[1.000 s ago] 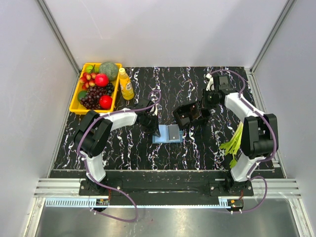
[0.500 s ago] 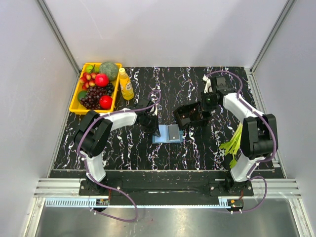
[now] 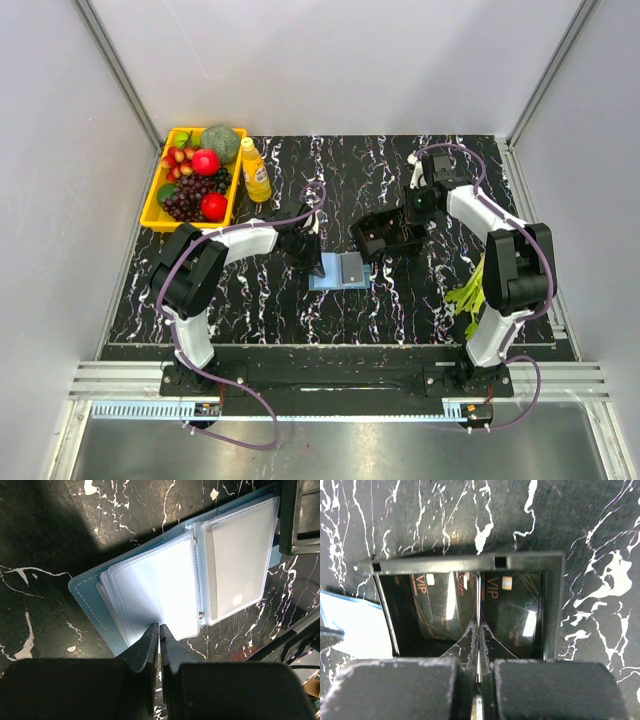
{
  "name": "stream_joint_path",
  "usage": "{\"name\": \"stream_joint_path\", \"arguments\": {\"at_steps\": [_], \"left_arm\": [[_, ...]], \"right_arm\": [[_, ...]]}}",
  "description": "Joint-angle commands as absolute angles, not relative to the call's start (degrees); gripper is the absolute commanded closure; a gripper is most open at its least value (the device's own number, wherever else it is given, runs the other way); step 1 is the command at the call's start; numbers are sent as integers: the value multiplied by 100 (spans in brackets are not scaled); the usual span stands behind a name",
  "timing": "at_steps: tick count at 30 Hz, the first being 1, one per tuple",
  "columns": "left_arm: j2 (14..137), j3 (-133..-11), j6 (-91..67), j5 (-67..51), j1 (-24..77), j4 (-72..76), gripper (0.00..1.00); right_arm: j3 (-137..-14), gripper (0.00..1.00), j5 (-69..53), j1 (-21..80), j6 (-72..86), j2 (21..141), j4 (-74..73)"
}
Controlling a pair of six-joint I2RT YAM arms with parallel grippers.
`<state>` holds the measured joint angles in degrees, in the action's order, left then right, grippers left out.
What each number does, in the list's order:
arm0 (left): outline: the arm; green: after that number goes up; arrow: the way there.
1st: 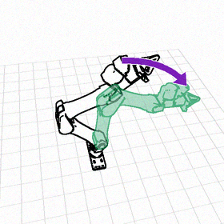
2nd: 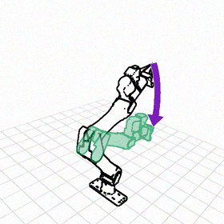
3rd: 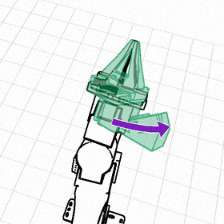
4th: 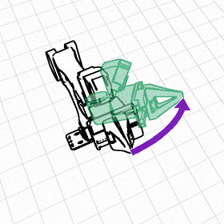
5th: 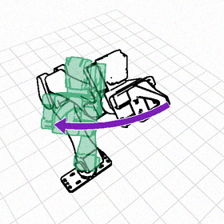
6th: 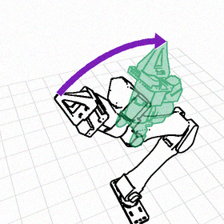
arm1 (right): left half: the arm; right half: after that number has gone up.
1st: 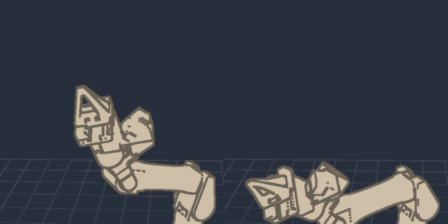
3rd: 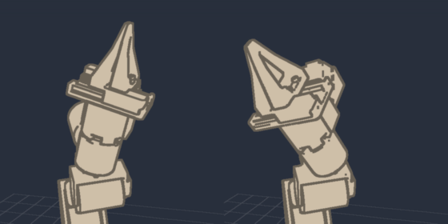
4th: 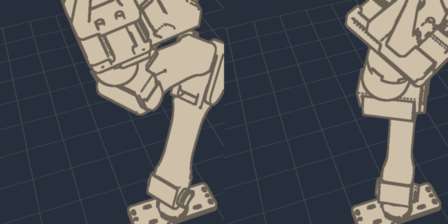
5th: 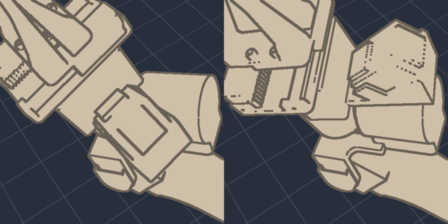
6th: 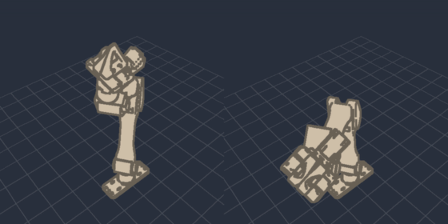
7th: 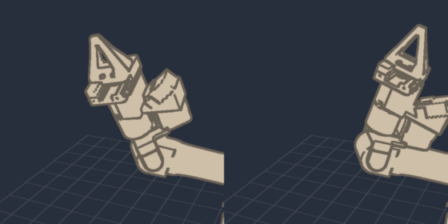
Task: Put the credit cards into the card holder
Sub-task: Pick up the credit card from the storage box.
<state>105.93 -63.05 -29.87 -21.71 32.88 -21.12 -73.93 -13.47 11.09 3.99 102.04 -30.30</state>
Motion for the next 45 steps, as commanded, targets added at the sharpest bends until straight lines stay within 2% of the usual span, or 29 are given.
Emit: {"name": "stream_joint_path", "arguments": {"at_steps": [1,3,5,7,8,11,21,25,45], "left_arm": [[10705,-6478,-2962,-1969,3261,-2145,91],[10696,-6469,-2953,-1960,3252,-2153,91],[10679,-6478,-2927,-1942,3261,-2171,91],[10670,-6469,-2935,-1916,3261,-2171,91],[10687,-6469,-2944,-1925,3252,-2171,91],[10705,-6478,-2953,-1934,3261,-2171,91],[10679,-6469,-2944,-1916,3261,-2180,91],[10714,-6486,-2953,-1916,3252,-2180,91],[10652,-6434,-2944,-1898,3252,-2180,91]], "right_arm": [[-7839,100,-845,1151,457,10476,-2936],[-8006,100,-704,1151,457,10608,-3041],[-8051,93,-589,1151,518,10574,-3032],[-8059,100,-668,1151,431,10512,-3015],[-8051,97,-642,1151,431,10468,-3032],[-7894,100,-590,1151,377,10267,-2954],[-7365,96,-1176,1160,282,9088,-2513],[-7672,99,-1082,1195,26,9403,-3382],[-8060,98,-35,1986,-650,9905,-4245]]}}
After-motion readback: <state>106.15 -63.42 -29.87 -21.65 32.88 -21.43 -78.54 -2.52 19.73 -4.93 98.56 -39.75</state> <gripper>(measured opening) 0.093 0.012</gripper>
